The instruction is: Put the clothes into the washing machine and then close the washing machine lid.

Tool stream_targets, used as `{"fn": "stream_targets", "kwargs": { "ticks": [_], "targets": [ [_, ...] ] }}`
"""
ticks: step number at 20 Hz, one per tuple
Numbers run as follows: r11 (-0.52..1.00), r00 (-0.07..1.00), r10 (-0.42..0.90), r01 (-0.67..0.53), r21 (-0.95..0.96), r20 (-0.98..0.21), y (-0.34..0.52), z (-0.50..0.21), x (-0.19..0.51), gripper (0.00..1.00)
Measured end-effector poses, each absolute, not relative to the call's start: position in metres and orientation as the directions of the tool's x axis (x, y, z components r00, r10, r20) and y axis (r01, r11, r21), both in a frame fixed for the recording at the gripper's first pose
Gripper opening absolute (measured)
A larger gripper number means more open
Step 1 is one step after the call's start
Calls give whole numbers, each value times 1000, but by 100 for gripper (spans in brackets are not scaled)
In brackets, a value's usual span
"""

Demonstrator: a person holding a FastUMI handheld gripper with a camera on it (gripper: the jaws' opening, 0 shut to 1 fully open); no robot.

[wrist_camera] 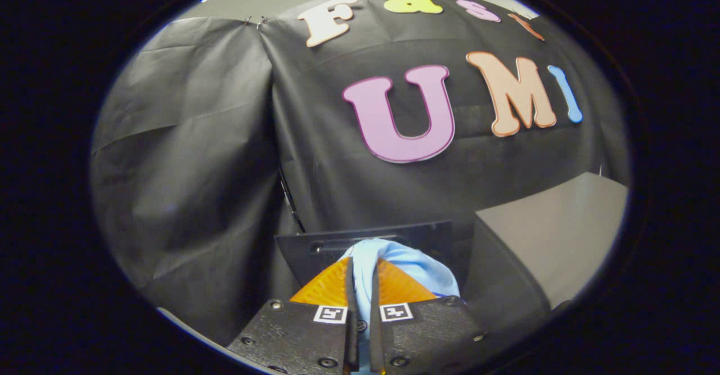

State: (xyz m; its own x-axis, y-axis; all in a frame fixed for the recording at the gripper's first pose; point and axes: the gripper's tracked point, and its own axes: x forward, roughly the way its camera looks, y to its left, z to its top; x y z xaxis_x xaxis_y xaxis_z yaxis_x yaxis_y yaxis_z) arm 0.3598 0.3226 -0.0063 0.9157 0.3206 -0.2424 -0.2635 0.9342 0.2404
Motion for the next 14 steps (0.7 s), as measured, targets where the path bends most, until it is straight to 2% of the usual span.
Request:
{"fn": "stream_targets", "kwargs": {
  "ticks": [14],
  "targets": [
    [954,834,272,-168,248,-480,351,-200,366,7]
  ]
}}
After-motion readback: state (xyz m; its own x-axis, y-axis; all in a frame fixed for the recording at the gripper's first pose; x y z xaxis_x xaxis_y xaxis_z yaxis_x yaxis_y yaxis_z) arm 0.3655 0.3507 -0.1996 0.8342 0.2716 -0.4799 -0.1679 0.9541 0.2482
